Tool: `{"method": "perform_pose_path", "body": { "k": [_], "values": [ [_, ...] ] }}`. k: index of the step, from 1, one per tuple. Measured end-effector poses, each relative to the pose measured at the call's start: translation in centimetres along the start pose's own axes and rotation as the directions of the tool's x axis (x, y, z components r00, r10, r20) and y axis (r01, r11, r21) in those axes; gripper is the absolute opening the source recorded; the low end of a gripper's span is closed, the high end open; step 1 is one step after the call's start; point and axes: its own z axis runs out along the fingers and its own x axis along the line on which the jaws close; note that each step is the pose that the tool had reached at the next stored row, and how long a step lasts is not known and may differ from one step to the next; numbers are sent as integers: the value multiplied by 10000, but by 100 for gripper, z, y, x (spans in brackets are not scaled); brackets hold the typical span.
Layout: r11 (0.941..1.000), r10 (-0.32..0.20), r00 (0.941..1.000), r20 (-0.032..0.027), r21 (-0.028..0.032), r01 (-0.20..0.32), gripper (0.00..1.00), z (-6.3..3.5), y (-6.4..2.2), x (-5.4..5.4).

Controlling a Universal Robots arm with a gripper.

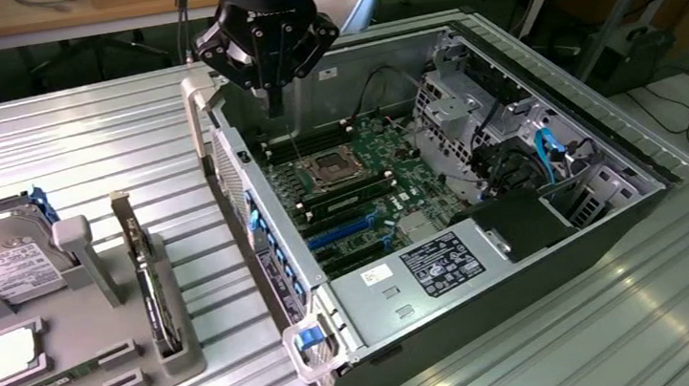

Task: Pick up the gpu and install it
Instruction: 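Reach for the gpu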

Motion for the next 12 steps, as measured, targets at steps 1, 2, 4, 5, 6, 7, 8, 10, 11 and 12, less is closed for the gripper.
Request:
{"method": "perform_pose_path", "body": {
  "k": [1, 2, 4, 5, 6, 7, 8, 10, 11, 12],
  "values": [
    [10000, 0, 10000, 0, 1, 0, 11, 0, 0, 2],
    [10000, 0, 10000, 0, 1, 0, 11, 0, -1, 6],
    [10000, 0, 10000, 0, 0, 0, 11, 0, -1, 12],
    [10000, 0, 10000, 0, 0, 0, 11, 0, -1, 16],
    [10000, 0, 10000, 0, 0, 0, 11, 0, -2, 21],
    [10000, 0, 10000, 0, 0, 0, 11, 0, -2, 25],
    [10000, 0, 10000, 0, 0, 0, 11, 0, -2, 29],
    [10000, 0, 10000, 0, 1, 0, 11, 0, -3, 35],
    [10000, 0, 10000, 0, 0, 0, 11, 1, -3, 39],
    [10000, 0, 10000, 0, 0, 0, 11, 1, -3, 42]
  ]
}}
